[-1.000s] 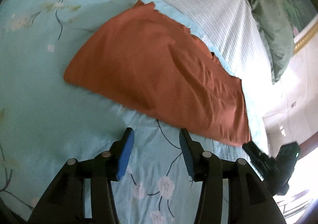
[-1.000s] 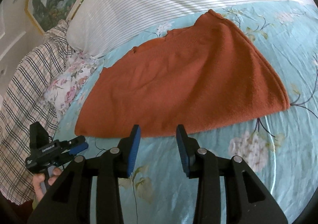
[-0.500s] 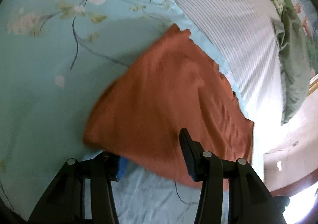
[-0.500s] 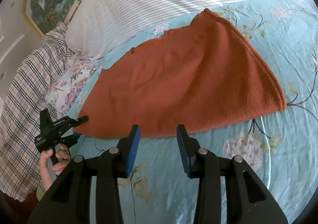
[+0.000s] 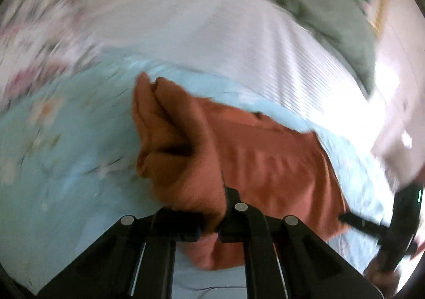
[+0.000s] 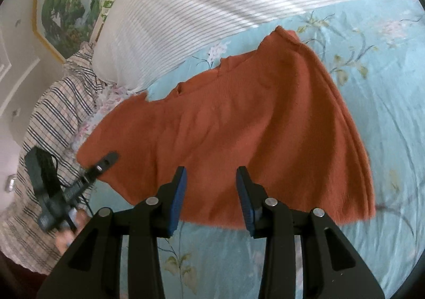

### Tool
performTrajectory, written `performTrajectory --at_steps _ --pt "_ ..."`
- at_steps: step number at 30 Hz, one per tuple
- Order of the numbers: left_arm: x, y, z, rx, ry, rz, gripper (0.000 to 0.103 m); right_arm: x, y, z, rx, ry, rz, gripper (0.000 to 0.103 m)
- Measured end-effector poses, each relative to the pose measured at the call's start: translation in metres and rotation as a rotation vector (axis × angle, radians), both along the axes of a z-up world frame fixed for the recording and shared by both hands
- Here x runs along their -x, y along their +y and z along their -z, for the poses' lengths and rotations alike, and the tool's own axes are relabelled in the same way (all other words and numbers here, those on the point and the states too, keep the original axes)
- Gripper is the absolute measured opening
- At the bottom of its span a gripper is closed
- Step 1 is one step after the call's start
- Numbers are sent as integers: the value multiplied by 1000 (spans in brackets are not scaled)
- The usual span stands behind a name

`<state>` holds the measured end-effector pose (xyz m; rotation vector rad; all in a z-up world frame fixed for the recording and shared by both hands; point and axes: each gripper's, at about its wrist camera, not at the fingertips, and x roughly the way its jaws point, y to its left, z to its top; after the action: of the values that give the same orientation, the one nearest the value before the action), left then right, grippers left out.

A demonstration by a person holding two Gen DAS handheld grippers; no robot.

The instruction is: Fold small clothes

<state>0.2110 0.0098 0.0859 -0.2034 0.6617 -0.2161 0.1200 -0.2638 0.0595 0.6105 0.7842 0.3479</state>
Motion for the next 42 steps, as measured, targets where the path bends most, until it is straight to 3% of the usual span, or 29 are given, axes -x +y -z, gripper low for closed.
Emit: performTrajectory --at_steps 5,6,8,11,16,18,20,23,26,32,36,42 --pt "-3 -77 22 -218 -14 150 6 -48 2 5 -92 53 -72 41" --pt "-3 -92 33 -272 -13 182 6 -57 5 6 -106 63 -87 44" --pt "-1 -109 51 -344 -7 216 6 -79 15 9 -123 89 -137 68" --pt "2 -117 67 -412 -13 222 5 -110 38 11 -112 106 -200 71" --pt "0 -112 62 -370 -14 228 5 -168 74 23 -122 150 -274 71" --pt "1 -116 64 -391 -17 237 5 -186 89 26 -111 154 -322 65" --pt "2 -116 64 -392 -18 245 5 -194 98 25 -82 142 -339 27" --pt "5 -115 56 -376 -29 272 5 -195 94 13 -57 106 -338 19" --pt "10 -118 41 -368 -57 301 5 -180 74 -15 -40 17 -323 17" --pt "7 -147 11 -188 -52 417 6 -141 -1 -52 30 -82 -231 17" --pt "4 -187 19 -115 -6 495 6 -128 -49 -29 46 -19 -145 17" --pt "-2 -222 50 -76 80 554 6 -124 -82 -1 49 42 -91 16"
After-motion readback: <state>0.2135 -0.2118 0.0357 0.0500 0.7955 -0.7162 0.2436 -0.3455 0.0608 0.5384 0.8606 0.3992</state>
